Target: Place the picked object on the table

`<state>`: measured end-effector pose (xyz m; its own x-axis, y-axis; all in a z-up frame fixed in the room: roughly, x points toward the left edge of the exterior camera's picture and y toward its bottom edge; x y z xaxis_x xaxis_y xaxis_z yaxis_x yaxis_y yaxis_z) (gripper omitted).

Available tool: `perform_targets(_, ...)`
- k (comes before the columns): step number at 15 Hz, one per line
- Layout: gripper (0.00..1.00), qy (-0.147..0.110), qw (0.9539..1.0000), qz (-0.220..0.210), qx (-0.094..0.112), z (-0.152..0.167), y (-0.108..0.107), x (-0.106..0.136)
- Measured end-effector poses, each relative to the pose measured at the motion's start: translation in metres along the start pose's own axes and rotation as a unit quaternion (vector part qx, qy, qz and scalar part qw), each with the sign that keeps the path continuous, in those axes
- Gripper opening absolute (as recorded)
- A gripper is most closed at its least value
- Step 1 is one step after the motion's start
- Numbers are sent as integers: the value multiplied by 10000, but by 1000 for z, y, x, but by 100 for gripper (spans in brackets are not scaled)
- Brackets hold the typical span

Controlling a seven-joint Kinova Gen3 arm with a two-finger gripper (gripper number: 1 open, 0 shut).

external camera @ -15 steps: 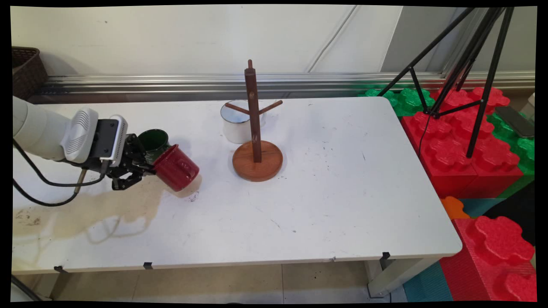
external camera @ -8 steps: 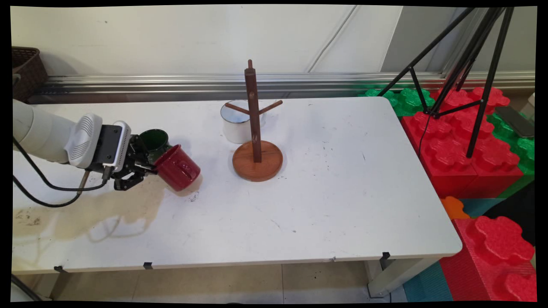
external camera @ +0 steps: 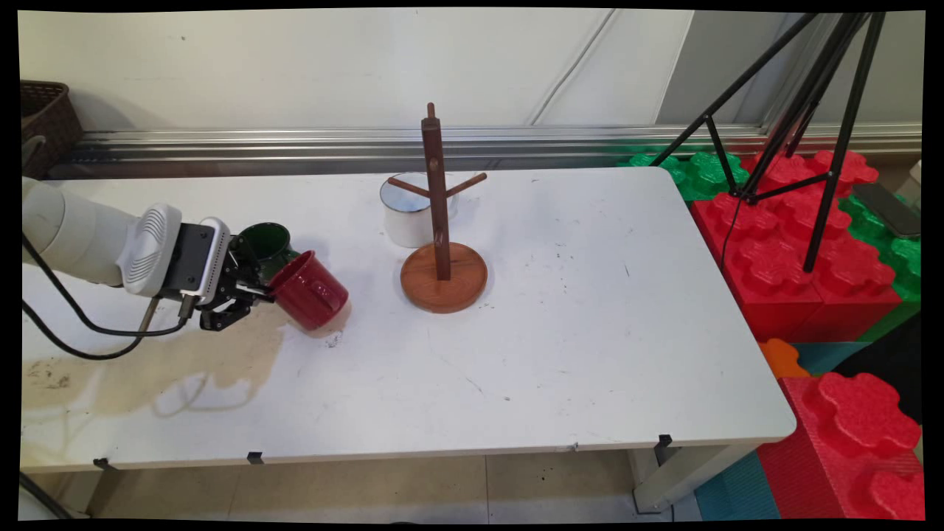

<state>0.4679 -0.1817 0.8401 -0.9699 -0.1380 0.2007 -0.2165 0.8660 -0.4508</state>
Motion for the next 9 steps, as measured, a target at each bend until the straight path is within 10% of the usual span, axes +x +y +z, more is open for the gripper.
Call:
perform_targets(3,0,16,10000,68,4,3,1,0)
perform_targets(4,100,24,10000,89,11,3,1,0)
perform_targets(9,100,59,9998,155,52,6,-1,-1)
